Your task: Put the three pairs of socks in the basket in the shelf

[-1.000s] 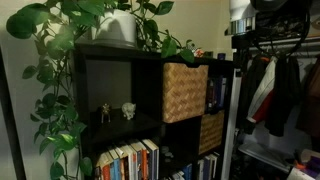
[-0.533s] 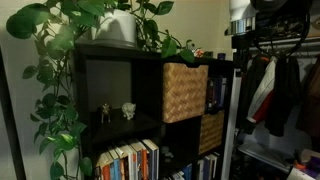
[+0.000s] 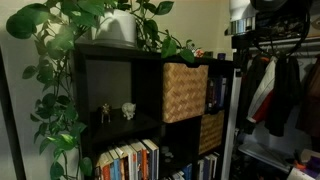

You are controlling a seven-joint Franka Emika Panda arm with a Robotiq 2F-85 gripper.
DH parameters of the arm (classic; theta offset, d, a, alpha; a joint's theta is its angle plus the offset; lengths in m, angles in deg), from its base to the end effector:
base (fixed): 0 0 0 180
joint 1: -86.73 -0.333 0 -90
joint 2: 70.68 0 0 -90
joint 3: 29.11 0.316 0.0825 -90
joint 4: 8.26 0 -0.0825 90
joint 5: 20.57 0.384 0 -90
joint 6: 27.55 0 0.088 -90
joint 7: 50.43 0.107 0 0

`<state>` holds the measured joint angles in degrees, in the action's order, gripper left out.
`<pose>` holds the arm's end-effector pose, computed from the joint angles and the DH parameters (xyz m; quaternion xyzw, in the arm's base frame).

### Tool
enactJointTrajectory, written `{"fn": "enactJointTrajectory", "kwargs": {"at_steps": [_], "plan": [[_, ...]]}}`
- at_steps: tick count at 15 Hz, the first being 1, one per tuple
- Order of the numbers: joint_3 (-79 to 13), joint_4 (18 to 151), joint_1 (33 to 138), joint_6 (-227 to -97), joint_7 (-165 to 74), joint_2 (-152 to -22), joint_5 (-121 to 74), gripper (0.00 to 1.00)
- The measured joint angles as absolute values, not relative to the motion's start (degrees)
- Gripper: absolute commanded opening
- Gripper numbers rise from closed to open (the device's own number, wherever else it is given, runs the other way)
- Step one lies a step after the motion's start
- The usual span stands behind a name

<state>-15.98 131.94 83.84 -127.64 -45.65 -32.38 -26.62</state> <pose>0.3356 0.0965 0.5194 0.9889 0.0822 -0.0034 0.1241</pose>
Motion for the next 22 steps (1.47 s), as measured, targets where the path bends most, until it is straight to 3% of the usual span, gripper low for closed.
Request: {"fn": "enactJointTrajectory", "kwargs": {"at_steps": [8,18,22], "plan": [[-16.15,131.94,83.67,-128.56,-46.07,-32.82,-26.62,1.00],[-18.14,129.66,83.63,-146.50,-52.47,-40.81,-28.88,1.00],[-18.15,128.62,83.45,-147.16,-53.17,-42.46,-29.45,1.00]]}}
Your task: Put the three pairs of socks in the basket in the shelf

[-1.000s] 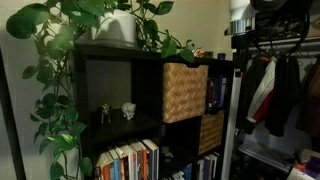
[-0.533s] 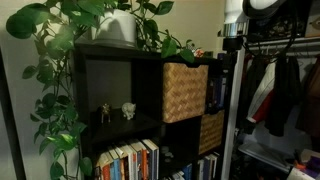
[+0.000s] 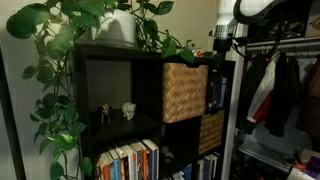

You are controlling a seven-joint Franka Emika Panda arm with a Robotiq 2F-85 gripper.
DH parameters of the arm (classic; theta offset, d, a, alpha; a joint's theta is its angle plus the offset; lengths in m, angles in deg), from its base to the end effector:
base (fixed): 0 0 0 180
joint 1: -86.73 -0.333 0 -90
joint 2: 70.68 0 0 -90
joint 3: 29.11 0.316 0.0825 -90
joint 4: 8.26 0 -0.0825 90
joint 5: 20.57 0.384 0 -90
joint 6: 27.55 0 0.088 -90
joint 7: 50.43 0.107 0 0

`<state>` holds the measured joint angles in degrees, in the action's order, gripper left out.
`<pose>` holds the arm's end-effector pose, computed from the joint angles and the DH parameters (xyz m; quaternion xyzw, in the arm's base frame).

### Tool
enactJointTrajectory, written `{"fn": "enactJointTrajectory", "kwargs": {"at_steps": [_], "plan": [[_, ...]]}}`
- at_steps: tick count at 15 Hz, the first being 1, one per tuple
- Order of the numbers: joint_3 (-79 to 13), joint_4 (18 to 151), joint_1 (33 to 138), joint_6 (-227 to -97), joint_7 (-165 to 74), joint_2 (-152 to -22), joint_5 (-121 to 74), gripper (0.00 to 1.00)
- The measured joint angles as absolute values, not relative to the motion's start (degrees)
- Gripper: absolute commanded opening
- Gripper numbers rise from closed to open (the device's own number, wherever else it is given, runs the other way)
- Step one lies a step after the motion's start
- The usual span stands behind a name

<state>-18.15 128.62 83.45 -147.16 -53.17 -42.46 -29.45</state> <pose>0.4091 0.1031 0.5147 0.9744 0.1707 0.0997 0.1067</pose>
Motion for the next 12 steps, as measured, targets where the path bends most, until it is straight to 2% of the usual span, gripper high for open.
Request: {"fn": "enactJointTrajectory", "kwargs": {"at_steps": [6,12], "plan": [[-18.16,128.61,83.26,-147.45,-53.29,-42.67,-29.45,1.00],[-18.13,127.96,82.13,-155.63,-56.72,-45.15,-32.18,1.00]]}}
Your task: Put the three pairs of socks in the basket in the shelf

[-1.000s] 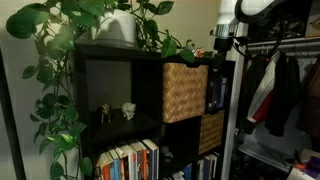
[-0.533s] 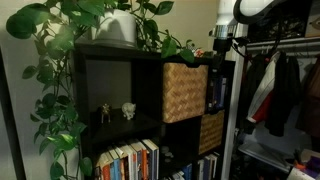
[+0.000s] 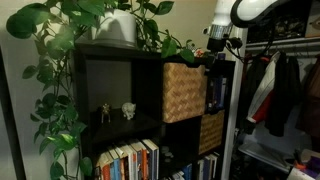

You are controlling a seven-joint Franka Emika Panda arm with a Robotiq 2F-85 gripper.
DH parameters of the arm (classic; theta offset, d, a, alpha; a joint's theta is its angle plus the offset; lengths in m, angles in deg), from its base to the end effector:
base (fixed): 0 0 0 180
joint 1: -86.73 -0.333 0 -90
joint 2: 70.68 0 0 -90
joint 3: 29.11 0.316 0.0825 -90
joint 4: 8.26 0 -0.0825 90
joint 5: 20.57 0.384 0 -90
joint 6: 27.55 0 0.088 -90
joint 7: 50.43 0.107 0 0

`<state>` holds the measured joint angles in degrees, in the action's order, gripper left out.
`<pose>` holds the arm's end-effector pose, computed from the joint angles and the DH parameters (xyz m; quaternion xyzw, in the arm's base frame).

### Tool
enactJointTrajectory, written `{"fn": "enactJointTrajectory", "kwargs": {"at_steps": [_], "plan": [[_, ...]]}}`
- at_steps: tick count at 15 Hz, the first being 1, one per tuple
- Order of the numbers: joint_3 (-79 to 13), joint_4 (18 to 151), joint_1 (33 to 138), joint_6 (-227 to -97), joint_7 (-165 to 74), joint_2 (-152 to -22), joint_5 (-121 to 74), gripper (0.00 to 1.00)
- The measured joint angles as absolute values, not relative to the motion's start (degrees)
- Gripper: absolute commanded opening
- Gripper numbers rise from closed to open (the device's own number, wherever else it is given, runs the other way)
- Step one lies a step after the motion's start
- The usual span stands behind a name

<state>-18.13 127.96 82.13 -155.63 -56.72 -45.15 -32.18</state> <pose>0.4277 0.1202 0.5167 0.9533 0.2320 0.1536 0.1176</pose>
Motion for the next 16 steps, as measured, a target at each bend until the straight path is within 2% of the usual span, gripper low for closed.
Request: {"fn": "enactJointTrajectory", "kwargs": {"at_steps": [16], "plan": [[-20.56,125.71,81.86,-180.30,-66.16,-55.35,-41.51,1.00]]}}
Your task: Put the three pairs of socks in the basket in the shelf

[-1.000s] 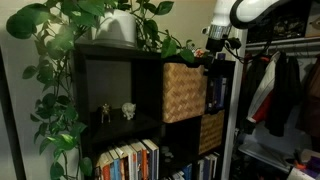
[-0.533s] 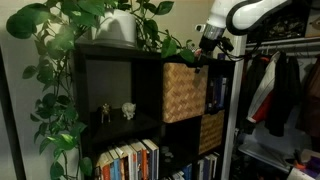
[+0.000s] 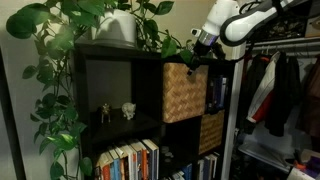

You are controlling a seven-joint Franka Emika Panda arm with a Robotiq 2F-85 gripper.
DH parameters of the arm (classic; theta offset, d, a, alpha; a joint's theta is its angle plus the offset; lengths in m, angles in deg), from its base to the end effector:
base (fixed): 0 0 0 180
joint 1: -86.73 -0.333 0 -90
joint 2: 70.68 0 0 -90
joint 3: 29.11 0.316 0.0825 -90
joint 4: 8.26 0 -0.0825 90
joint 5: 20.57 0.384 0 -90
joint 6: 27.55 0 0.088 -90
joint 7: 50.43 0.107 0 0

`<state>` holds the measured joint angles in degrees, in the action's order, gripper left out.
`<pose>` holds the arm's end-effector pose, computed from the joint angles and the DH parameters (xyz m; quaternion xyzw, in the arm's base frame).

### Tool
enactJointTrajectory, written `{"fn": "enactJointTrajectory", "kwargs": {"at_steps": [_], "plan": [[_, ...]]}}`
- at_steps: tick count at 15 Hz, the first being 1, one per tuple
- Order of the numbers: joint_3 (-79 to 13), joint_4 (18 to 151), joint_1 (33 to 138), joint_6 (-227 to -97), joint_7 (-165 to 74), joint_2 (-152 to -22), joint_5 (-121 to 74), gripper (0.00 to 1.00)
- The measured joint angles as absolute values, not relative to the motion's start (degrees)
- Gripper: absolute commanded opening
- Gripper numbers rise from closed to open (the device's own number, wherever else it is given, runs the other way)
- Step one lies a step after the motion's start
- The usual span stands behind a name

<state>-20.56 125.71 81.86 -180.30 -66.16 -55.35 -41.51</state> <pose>0.4879 0.1314 0.5050 0.8744 0.3652 0.2811 0.1516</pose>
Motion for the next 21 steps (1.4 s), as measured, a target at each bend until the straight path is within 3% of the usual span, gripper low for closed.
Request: {"fn": "enactJointTrajectory", "kwargs": {"at_steps": [7,21], "plan": [[-20.87,125.60,82.49,-183.64,-66.99,-57.90,-46.42,1.00],[-20.85,123.22,80.65,-170.90,-68.53,-57.08,-41.79,1.00]]}}
